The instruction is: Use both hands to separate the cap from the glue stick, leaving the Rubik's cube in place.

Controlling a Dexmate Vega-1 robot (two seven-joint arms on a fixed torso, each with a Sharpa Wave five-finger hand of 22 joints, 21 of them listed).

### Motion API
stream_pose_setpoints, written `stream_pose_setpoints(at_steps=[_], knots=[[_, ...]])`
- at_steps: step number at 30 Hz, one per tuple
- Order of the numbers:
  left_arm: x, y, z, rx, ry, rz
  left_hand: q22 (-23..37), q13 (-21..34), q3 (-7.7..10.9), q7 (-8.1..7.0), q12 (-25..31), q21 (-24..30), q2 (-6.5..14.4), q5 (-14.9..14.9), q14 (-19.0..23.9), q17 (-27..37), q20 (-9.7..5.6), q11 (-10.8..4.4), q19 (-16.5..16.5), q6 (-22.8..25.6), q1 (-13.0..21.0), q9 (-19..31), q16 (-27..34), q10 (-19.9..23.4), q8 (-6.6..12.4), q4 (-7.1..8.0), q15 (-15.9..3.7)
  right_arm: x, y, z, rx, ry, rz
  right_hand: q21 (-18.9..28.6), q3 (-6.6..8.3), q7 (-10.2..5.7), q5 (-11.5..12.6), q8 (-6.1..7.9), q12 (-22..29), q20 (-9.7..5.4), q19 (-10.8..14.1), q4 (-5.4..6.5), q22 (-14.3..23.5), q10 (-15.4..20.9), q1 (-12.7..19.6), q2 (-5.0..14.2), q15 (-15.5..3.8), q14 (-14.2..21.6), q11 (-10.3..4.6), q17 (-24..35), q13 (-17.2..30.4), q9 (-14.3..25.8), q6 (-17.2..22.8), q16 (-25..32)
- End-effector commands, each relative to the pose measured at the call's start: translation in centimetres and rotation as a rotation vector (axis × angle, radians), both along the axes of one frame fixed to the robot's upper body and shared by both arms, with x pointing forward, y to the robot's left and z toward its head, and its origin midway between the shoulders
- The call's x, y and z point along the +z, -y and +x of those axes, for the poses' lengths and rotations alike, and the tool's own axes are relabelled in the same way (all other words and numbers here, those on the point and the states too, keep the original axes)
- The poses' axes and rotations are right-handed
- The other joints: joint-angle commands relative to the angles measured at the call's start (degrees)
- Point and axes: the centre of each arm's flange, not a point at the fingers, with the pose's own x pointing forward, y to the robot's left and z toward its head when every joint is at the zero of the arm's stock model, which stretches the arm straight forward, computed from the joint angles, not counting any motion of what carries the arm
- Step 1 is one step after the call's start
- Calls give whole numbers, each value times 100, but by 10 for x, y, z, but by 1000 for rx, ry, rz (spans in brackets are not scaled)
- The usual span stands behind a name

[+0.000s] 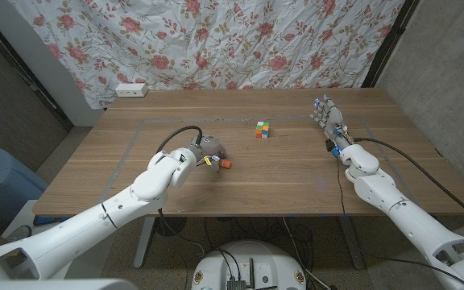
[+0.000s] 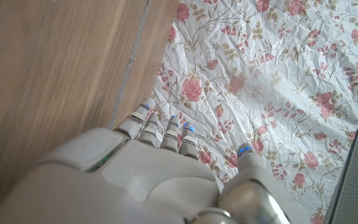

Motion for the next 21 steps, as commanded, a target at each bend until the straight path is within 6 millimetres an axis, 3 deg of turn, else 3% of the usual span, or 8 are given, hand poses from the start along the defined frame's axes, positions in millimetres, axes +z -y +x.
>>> stream_pose_setpoints(at_steps=[1, 12, 21], knots=[[-1, 1, 2, -30, -2, -8, 12, 7, -58, -10, 18, 27, 69, 56, 120, 18, -22, 3, 69, 145, 77, 13, 39, 180, 35, 4, -504, -3, 0, -4, -8, -1, 4, 27, -15, -28, 6, 22, 24, 36, 20, -12, 16, 41, -26, 98, 65, 1, 3, 2, 18, 24, 38, 31], [-3, -3, -1, -72, 55, -27, 12, 6, -290, -2, -69, 37, 160, 53, 728, 17, -113, -26, 488, 1131, 414, 23, 25, 940, 104, -14, -717, -5, 0, -3, -15, 1, 12, 28, -18, -55, 6, 25, 24, 48, 30, -12, 16, 50, -36, 101, 70, 13, -4, 0, 19, 25, 67, 43], [-6, -6, 2, -77, 63, -26, 13, 6, -384, -3, -100, 38, 127, 52, 893, 17, -154, -27, 634, 1493, 553, 31, 10, 1122, 133, -20, -774, -7, 1, -3, -22, 4, 22, 31, -21, -68, 6, 29, 29, 64, 47, -13, 17, 71, -42, 103, 90, 21, -10, -2, 19, 25, 100, 51]])
